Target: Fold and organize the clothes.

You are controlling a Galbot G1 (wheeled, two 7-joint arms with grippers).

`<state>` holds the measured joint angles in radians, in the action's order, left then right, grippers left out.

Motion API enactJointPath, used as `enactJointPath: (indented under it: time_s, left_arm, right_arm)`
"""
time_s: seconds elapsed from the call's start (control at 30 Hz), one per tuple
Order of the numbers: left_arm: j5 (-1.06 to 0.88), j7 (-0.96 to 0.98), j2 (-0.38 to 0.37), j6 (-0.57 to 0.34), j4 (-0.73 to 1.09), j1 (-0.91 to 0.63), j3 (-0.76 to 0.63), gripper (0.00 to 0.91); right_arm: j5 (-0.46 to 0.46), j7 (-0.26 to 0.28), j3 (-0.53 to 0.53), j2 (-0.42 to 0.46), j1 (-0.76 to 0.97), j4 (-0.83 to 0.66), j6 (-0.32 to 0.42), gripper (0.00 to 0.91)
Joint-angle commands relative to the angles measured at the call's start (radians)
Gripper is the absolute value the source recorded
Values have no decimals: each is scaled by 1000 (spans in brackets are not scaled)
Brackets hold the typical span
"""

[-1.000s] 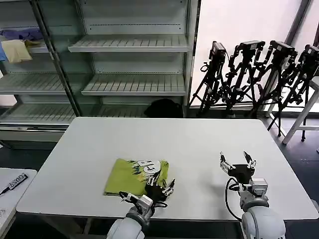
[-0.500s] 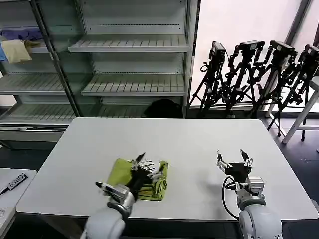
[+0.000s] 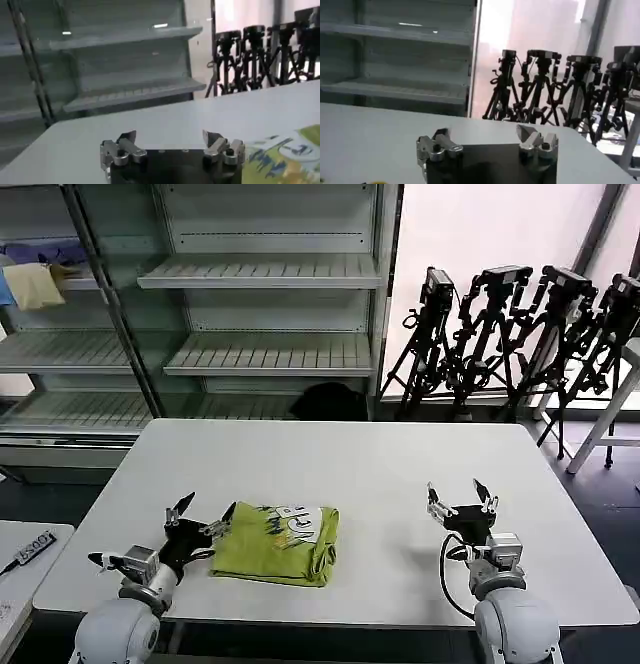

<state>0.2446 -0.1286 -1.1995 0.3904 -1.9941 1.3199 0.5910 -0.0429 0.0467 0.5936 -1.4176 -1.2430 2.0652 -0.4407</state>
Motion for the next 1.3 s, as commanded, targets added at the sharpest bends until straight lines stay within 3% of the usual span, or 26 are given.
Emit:
enactJointPath:
  time_s: [0.03, 1.1, 1.17, 1.23, 1.27, 1.3]
  left_arm:
    - [5, -16, 12, 31, 52, 39, 44, 907]
    - [91, 50, -87, 131, 12, 38, -49, 897]
    - [91, 52, -91, 133, 15, 42, -51, 816]
    - [92, 56, -93, 133, 19, 43, -54, 645]
    - [92, 56, -94, 133, 20, 42, -53, 453]
    - [93, 57, -95, 135, 21, 42, -53, 353]
  right_arm:
    - [0, 24, -3, 10, 29, -118, 95, 907]
    - [18, 48, 0, 7, 9, -113, 144, 907]
    - [19, 49, 2, 7, 7, -112, 145, 907]
    - [19, 49, 2, 7, 4, -111, 147, 907]
    - [21, 49, 2, 7, 2, -112, 150, 907]
    - [23, 50, 2, 7, 2, -112, 151, 907]
